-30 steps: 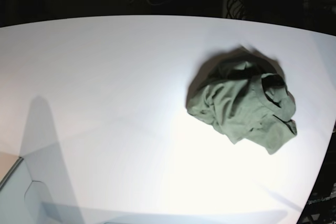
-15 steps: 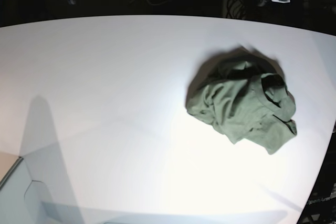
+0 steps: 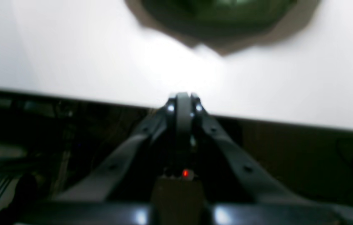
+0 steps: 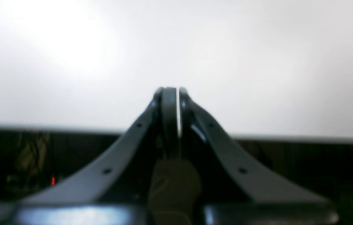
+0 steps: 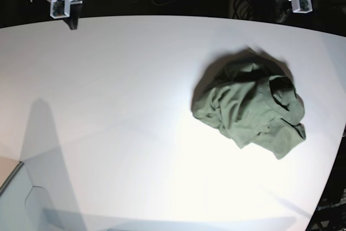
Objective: Layout the t-shirt on the table in an organized manner, then fold the t-shirt properly
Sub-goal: 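Lower both grippers from the rest pose toward the table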
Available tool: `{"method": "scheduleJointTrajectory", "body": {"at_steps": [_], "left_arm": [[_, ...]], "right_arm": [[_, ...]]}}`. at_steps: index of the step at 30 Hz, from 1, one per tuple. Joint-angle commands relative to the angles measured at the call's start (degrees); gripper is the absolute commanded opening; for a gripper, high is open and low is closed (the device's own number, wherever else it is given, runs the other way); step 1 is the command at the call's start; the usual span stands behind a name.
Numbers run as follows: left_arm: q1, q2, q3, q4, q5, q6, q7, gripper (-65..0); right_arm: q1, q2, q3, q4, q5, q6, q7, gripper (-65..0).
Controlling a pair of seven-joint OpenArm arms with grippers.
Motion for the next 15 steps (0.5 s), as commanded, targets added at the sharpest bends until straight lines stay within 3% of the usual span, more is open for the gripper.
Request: {"method": "scheduleJointTrajectory", "body": {"at_steps": [1, 5, 15], "left_arm": [[0.3, -0.2, -0.3, 1.1, -0.2, 0.1, -1.2, -65.0], [-1.1, 0.4, -0.1, 0.9, -0.3, 0.1, -1.2, -65.0], [-4.0, 6.7, -0.2, 1.1, 0.0, 0.1, -1.2, -65.0]], "right_arm": [[0.0, 0.2, 0.1, 1.0, -0.1, -0.1, 1.4, -65.0], [3.7, 0.3, 0.0, 1.0, -0.1, -0.1, 1.4, -65.0], [9.9, 0.6, 0.0, 1.0, -0.1, -0.1, 1.4, -65.0]]}}
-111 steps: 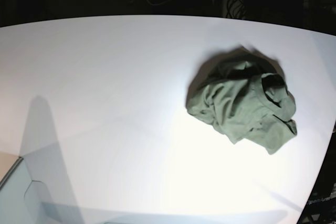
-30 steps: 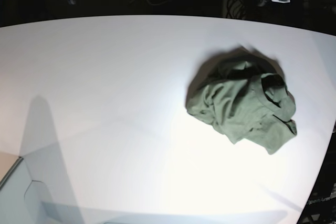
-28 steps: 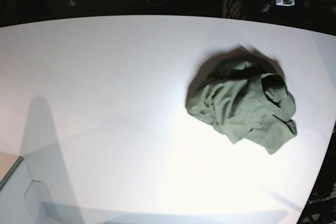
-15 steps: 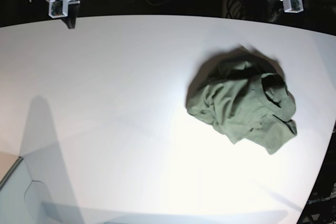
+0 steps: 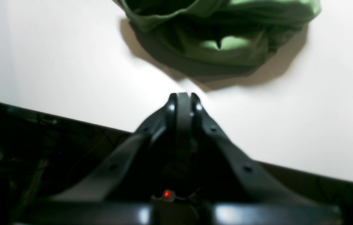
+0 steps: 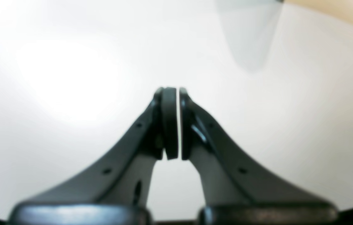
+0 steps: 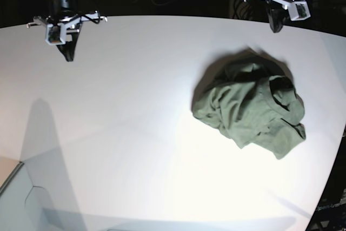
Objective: Layout the t-shirt on the table in an organized manner, then fold the t-shirt properly
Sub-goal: 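Lower both grippers from the rest pose toward the table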
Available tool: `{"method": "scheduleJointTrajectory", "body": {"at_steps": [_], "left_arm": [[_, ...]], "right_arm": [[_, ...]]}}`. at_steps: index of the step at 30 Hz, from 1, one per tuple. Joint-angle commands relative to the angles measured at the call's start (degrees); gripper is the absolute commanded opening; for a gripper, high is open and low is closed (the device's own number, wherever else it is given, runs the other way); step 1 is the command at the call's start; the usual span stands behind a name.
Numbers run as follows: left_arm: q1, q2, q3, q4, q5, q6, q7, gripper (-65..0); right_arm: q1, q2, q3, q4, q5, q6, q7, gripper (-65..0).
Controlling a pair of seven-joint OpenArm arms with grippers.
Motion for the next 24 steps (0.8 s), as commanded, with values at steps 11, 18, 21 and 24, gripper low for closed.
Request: {"method": "scheduleJointTrajectory", "body": {"at_steps": [11, 18, 21, 24], "left_arm": [[-8.0, -5.3, -1.7, 0.9, -0.1, 0.1, 0.7, -64.3], [-17.7, -5.9, -15.5, 0.5, -0.3, 0.1, 11.3, -50.7], [-22.2, -3.2, -25.6, 0.5, -0.3, -0.6, 15.3, -50.8], [-23.9, -1.7, -27.8, 0.9, -1.4, -1.1, 19.7, -50.8]], "right_arm": [[4.3, -4.6, 0.0, 0.8, -0.1, -0.1, 1.0, -65.0], [4.4, -7.4, 0.2, 0.9, -0.1, -0.1, 1.0, -65.0], [4.1, -7.9, 0.3, 0.9, -0.1, -0.1, 1.0, -65.0], [3.6, -8.1, 0.2, 0.9, -0.1, -0.1, 1.0, -65.0]]}}
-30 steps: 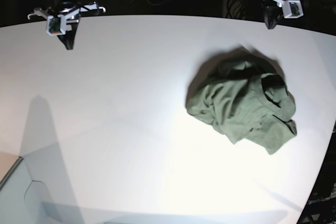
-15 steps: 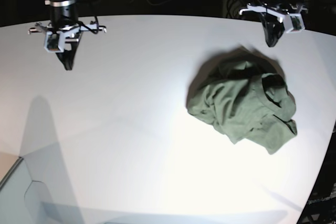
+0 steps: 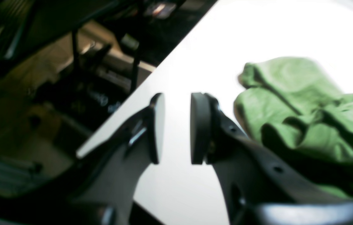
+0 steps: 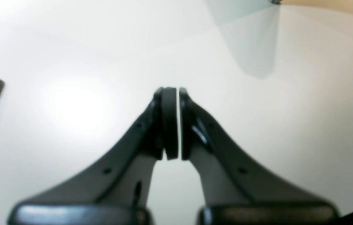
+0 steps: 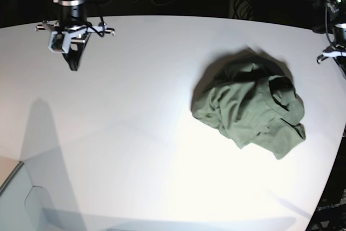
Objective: Layout the t-shirt on the table in an organized manner, then fold the t-shirt properly
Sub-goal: 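Lower both grippers from the rest pose toward the table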
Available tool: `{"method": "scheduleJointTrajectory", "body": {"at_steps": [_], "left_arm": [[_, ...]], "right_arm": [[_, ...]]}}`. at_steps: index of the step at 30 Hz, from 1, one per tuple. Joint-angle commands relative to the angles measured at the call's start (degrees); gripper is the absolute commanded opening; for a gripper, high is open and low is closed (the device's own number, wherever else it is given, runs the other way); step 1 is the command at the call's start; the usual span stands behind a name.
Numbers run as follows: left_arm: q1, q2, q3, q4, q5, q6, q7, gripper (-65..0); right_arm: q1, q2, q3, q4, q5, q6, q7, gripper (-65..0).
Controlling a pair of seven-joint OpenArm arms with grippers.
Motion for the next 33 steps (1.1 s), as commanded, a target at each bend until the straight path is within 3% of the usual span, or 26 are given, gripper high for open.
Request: {"method": "scheduleJointTrajectory", "body": {"at_steps": [1, 5, 9, 16, 21, 23, 25, 33], "left_arm": [[0.0, 0.1, 0.0, 1.1, -1.4, -1.7, -0.2, -50.8], [0.0, 2.3, 0.0, 1.1, -3.5, -4.3, 1.8, -50.8], [0.5, 4.2, 0.0, 1.1, -3.3, -4.3, 1.8, -50.8], [2.7, 5.0, 1.1, 1.0, -3.8, -4.3, 1.8, -50.8], [4.9, 5.7, 4.9, 1.2, -3.8, -4.3, 1.8, -51.4], [5.2, 5.8, 6.4, 1.3, -3.8, -4.3, 1.8, -55.7], [5.5, 5.8, 7.5, 1.4, -3.8, -4.3, 1.8, -63.9], [5.4, 5.7, 7.3, 1.4, -3.8, -4.3, 1.6, -63.6]], "right_arm": [[-0.4, 0.0, 0.1, 1.0, -0.1, -0.1, 1.6, -65.0], [-0.5, 0.0, 0.0, 1.0, -0.1, -0.1, 1.6, -65.0], [-0.3, 0.1, -0.1, 1.0, -0.1, -0.1, 1.6, -65.0], [2.0, -0.1, -0.2, 1.0, -0.1, -0.1, 1.6, -53.3], [4.4, 0.1, -2.5, 1.0, -0.2, -0.1, 1.6, -50.6], [5.5, 0.1, -3.5, 1.0, -0.2, -0.1, 1.6, -50.7], [6.4, -0.1, -3.8, 1.0, -0.3, -0.1, 1.4, -50.7], [13.8, -0.1, -7.9, 1.1, -0.3, -0.1, -11.3, -50.6]]}}
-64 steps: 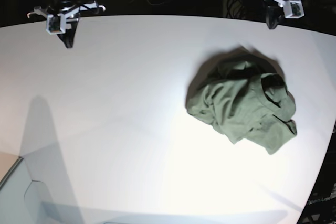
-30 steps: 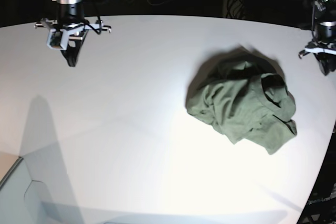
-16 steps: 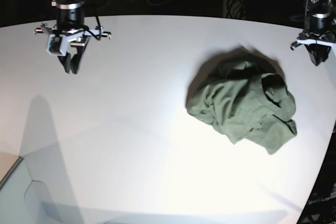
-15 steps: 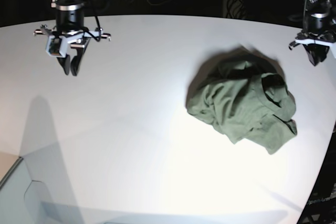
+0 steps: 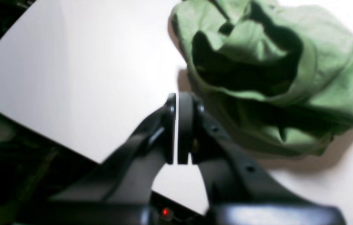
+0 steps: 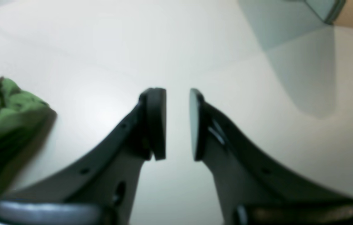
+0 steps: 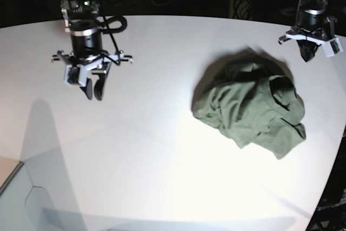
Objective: Layout the t-shirt on the table in an organized manner, then fold the t-shirt properly
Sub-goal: 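Lower both grippers from the rest pose toward the table, then move the right gripper to the green shirt heap and grasp its edge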
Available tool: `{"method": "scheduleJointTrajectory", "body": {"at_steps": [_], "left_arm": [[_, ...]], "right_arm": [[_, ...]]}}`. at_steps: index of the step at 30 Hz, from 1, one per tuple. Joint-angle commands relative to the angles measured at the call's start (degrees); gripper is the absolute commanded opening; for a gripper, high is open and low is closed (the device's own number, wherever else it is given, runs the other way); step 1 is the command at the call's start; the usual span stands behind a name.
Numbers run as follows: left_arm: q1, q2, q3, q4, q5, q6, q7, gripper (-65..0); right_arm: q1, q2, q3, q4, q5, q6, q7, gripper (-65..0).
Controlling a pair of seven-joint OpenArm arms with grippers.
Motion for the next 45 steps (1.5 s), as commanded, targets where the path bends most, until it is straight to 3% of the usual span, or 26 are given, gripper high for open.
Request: {"method": "scheduleJointTrajectory", "body": {"at_steps": [1, 6, 11, 13, 17, 21, 26, 32, 39, 45], "left_arm": [[0.3, -0.4, -0.5, 1.2, -0.2, -0.1, -1.4, -63.5], [0.1, -0.2, -2.2, 2.0, -0.2, 0.0, -1.2, -63.2], [-1.2, -0.2, -2.2, 2.9, -0.2, 0.0, -1.2, -62.9], [-2.4, -0.2, -2.0, 2.9, -0.2, 0.0, -1.2, -59.9], [-5.2, -0.2, -1.9, 2.9, -0.2, 0.2, -1.1, -46.4], [-7.7, 0.4, -1.8, 2.4, -0.2, 0.1, -1.1, -44.4], [-13.0, 0.5, -2.0, 2.5, -0.2, 0.2, 8.0, -44.6], [-13.8, 0.5, -7.3, 2.4, -0.2, -0.1, 10.8, -44.6], [-11.4, -0.1, -11.9, 2.4, -0.2, -0.2, 10.9, -44.7], [-9.0, 0.3, -11.9, 2.8, -0.2, -0.2, 10.8, -44.7]], "right_arm": [[0.6, -0.1, -0.8, 1.1, -0.1, -0.1, 0.4, -50.6], [4.4, 0.1, -3.4, 1.1, -0.1, -0.1, -5.2, -42.4], [5.1, 0.1, -4.3, 1.1, -0.1, -0.1, -5.6, -38.0], [5.1, 0.2, -4.8, 1.1, -0.1, -0.1, -5.6, -38.0], [4.8, 1.6, -5.5, 1.0, -0.1, -0.1, -5.6, -38.0], [5.0, 1.7, -7.1, 1.0, -0.1, -0.1, -5.9, -38.0], [5.0, 1.7, -9.6, 0.9, -0.2, -0.1, -6.0, -38.0], [5.1, 1.7, -19.2, 0.6, -1.0, -0.1, -6.0, -37.6], [8.3, 1.4, -33.4, -4.5, -12.5, 0.0, -6.0, -37.6], [14.1, -0.1, -38.0, -13.1, -14.7, 0.0, -6.0, -37.5]]}}
